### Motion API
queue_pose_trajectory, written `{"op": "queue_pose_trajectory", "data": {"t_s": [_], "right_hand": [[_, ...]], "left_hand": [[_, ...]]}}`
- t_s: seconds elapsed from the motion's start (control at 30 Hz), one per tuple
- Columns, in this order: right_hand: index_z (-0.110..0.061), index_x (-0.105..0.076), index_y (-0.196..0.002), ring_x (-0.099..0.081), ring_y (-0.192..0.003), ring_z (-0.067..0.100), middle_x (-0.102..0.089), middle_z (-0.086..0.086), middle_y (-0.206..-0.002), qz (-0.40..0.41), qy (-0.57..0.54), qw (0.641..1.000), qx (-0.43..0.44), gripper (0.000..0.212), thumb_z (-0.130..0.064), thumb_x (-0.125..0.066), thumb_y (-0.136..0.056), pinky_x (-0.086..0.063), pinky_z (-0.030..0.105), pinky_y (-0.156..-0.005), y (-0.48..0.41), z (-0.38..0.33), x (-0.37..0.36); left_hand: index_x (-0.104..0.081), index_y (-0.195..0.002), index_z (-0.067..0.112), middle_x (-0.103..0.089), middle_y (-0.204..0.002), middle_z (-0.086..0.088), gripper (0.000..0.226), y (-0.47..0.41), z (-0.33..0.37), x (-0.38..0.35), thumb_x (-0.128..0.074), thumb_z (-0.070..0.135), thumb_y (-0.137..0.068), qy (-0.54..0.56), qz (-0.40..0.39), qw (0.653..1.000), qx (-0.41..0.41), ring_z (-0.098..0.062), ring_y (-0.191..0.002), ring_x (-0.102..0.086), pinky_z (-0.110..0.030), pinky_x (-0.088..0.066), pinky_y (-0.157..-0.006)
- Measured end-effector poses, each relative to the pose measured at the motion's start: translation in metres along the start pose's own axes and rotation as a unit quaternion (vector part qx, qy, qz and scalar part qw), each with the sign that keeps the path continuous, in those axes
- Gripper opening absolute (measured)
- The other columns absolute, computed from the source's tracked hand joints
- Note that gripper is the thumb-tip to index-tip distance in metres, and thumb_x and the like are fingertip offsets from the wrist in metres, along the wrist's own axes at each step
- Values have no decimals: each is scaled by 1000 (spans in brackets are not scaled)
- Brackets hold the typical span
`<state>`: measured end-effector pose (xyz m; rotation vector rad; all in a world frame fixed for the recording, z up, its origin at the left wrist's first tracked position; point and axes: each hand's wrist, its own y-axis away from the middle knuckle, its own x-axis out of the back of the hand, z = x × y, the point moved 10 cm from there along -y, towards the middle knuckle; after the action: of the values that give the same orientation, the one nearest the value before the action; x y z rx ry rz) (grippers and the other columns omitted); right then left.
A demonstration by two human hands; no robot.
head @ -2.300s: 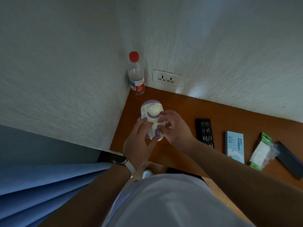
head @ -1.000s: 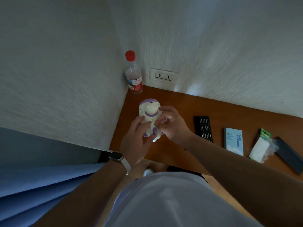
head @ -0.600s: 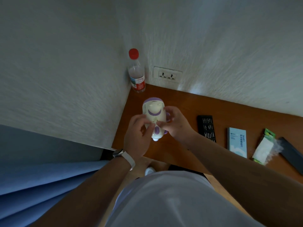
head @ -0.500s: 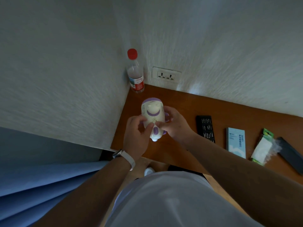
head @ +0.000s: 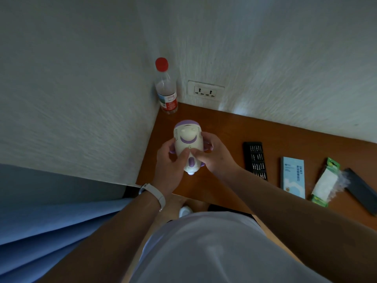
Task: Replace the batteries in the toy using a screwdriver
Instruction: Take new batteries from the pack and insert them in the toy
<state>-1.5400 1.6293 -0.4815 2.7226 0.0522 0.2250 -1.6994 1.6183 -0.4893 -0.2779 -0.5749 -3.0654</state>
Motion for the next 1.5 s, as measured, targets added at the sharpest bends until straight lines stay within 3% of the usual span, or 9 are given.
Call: {"op": "queue_pose_trajectory", "data": {"t_s": [0.1, 0.2, 0.37, 0.57, 0.8, 1.0, 1.13, 1.27, 1.5], "right_hand": [[-22, -46, -137, -58, -111, 13, -60, -5, -120, 4, -16, 1000, -5, 60, -19, -75, -84, -60, 35, -80, -2, 2, 0], [-24, -47, -135, -57, -111, 13, -60, -7, -120, 13, -4, 1000, -6, 61, -22, -75, -82, -57, 46, -88, -3, 4, 0], [-23, -45, -138, -55, -111, 9, -59, -9, -122, 17, 29, 999, 8, 62, -24, -74, -84, -54, 47, -94, -2, 2, 1], [-23, -46, -132, -56, -108, 9, -58, -8, -118, 12, 35, 999, 4, 59, -20, -77, -82, -57, 46, -89, -5, 0, 2], [-25, -47, -130, -58, -107, 11, -57, -10, -116, 12, 26, 1000, 2, 55, -18, -76, -84, -58, 46, -87, -7, 3, 3], [-21, -44, -135, -57, -112, 11, -55, -10, -117, 6, 66, 997, 31, 57, -24, -73, -87, -56, 40, -92, -4, -2, 1], [-20, -44, -139, -55, -112, 10, -54, -5, -124, 13, 131, 989, 65, 60, -36, -71, -87, -51, 26, -92, 0, -9, 2], [-23, -50, -134, -51, -104, 2, -50, -8, -123, 33, 204, 972, 111, 49, -38, -65, -90, -43, 12, -83, 9, -20, 5], [-20, -52, -133, -49, -118, 6, -48, -8, -135, -7, 298, 940, 168, 40, -36, -53, -97, -43, 19, -93, 29, -35, 4]], "left_hand": [[-49, -132, 34, -52, -129, 2, 62, 0, 1, 1, -67, 55, -76, -9, 2, 1000, 5, -15, -114, -60, -46, -59, -89], [-48, -133, 31, -50, -130, -1, 52, -1, 1, 1, -69, 40, -86, -18, 7, 1000, 2, -15, -112, -60, -46, -59, -89], [-47, -134, 23, -47, -130, -3, 47, -1, 7, 0, -68, 26, -92, -46, 26, 998, -21, -9, -106, -59, -17, -55, -78], [-42, -140, 17, -39, -130, -2, 51, -1, 5, -2, -64, 25, -95, -86, 22, 996, -18, -3, -99, -54, 0, -46, -68], [-42, -140, 19, -39, -127, -2, 51, 0, 4, 0, -65, 22, -94, -91, 41, 995, -26, -10, -103, -54, -17, -50, -81], [-44, -140, 19, -40, -127, 0, 50, 2, 7, 1, -64, 23, -95, -94, 44, 994, -36, -8, -103, -52, -4, -49, -69], [-45, -142, 21, -47, -127, 0, 53, 0, 7, 6, -64, 34, -94, -133, 34, 989, -59, -4, -100, -55, -9, -48, -73], [-48, -141, 26, -54, -125, 1, 51, 0, 11, 6, -62, 42, -94, -160, -4, 983, -90, -9, -103, -62, -26, -57, -85], [-53, -136, 19, -53, -129, -1, 40, 24, 37, 13, -57, 30, -98, -312, 7, 927, -207, -14, -106, -58, -20, -49, -78]]}}
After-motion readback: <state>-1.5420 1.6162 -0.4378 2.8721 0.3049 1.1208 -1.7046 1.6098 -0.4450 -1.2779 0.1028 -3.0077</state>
